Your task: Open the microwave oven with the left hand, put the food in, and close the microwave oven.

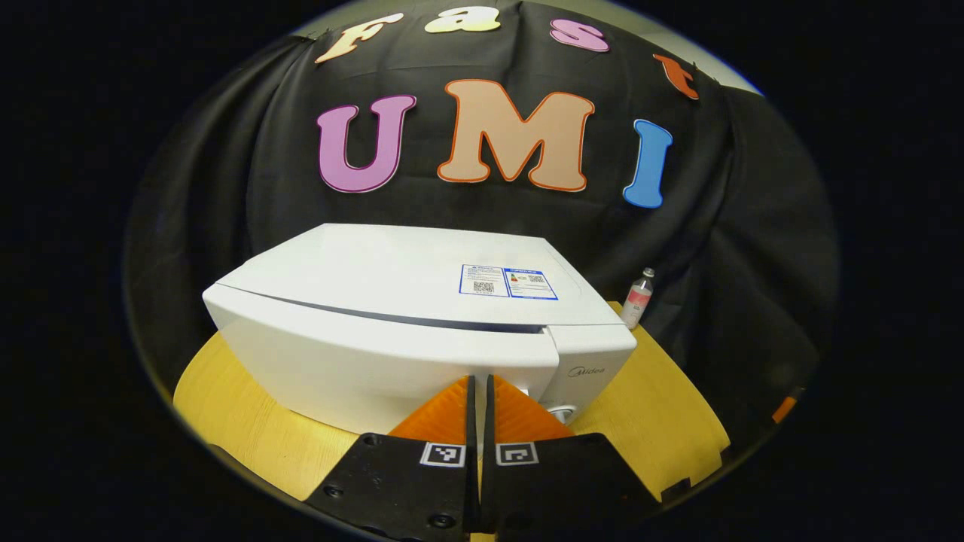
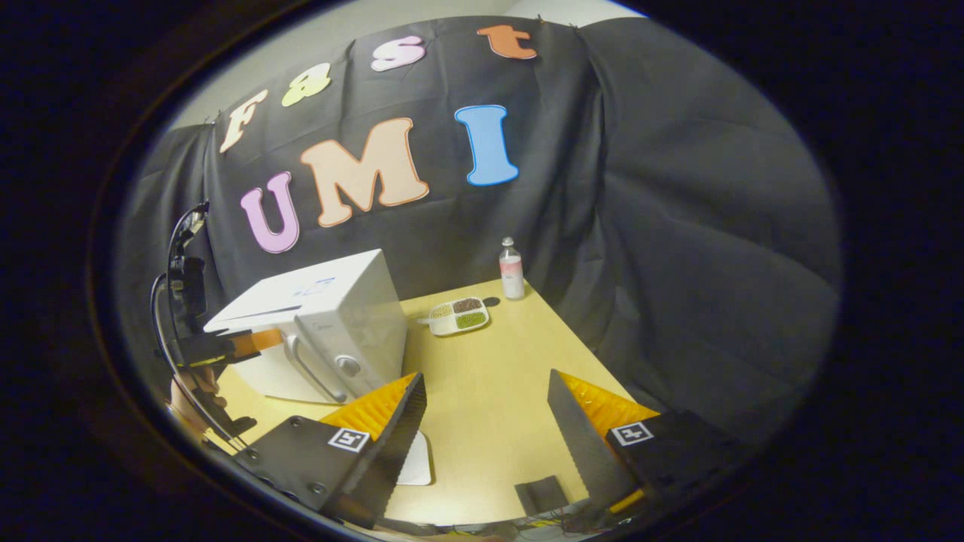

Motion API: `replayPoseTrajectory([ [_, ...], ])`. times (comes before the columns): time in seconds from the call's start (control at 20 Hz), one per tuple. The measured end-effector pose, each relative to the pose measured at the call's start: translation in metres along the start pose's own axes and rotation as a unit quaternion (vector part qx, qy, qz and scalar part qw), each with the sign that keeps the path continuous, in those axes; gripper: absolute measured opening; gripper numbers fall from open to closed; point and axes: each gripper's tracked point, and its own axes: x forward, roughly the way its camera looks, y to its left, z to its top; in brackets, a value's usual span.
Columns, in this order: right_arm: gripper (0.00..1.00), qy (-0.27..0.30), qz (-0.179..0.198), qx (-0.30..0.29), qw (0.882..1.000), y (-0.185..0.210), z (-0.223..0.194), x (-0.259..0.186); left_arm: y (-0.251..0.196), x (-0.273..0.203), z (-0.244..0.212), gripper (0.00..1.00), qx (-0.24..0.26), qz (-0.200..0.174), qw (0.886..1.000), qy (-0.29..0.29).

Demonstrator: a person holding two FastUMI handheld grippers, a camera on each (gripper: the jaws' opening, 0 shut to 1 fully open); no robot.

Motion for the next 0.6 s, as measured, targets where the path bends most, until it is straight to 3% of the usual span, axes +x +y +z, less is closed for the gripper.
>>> replayPoseTrajectory([
  [0.3, 1.0, -0.005, -0.011, 0.003, 1.0, -0.012, 0.005, 0.005, 0.002, 0.001, 0.001, 0.01, 0.0, 0.001, 1.0, -0.005],
  [0.35, 0.92, -0.005, -0.012, 0.006, 1.0, -0.014, 0.005, 0.007, 0.001, 0.0, 0.002, 0.01, -0.005, 0.001, 1.0, -0.007],
  [0.55, 0.92, -0.006, -0.008, 0.006, 1.0, -0.01, 0.006, 0.01, 0.005, 0.01, 0.011, 0.01, 0.001, 0.011, 1.0, -0.02],
  [0.6, 0.92, -0.006, -0.006, 0.003, 1.0, -0.008, 0.006, 0.01, 0.005, 0.008, 0.0, 0.0, -0.012, 0.013, 1.0, 0.005],
])
